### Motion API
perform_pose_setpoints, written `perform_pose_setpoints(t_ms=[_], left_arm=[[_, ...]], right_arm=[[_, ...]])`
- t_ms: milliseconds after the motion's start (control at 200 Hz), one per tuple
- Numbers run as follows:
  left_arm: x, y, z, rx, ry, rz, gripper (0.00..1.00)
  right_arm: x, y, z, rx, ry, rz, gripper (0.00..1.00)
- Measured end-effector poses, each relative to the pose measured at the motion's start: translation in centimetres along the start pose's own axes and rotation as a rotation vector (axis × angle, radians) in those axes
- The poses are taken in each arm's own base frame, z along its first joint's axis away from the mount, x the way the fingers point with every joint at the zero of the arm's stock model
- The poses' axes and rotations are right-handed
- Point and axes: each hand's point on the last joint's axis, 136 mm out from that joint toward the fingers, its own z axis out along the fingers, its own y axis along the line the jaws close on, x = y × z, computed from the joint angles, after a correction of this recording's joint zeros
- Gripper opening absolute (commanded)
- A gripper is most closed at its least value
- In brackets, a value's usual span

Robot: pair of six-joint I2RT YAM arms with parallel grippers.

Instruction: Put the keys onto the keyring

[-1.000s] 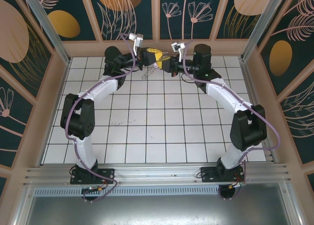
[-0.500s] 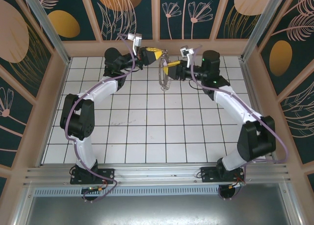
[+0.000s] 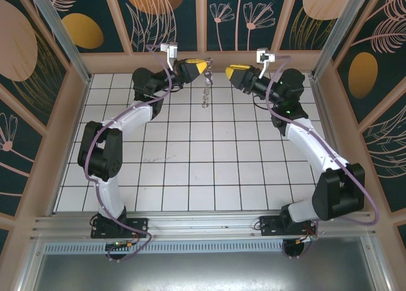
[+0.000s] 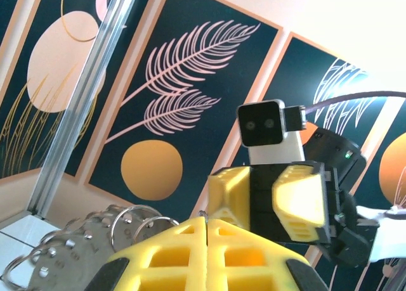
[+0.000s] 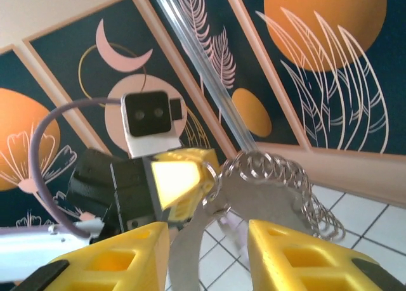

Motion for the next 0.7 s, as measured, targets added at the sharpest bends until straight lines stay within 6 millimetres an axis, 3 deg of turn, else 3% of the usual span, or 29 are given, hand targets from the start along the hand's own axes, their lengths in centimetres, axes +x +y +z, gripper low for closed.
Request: perform_pose_setpoints(t_ms=[175,300,701], left_arm=[[-0.4,-0.4,-0.2,0.013,-0.032,-0.026,0.00],[-0.7,-0.5,-0.2,0.018,-0.051,-0.037,0.00],[-0.6,-0.4,-0.4,0.020,-0.061,-0.058,0.00]], right_arm=[[0.8,-2.5,1.7,-0.026,-0.030,0.124,0.45],[1.4,-3.2,2.8,-0.052,-0.038,0.185,0.45],[0.4,0.1,4.3,-0.162,-0.067,0.176,0.45]])
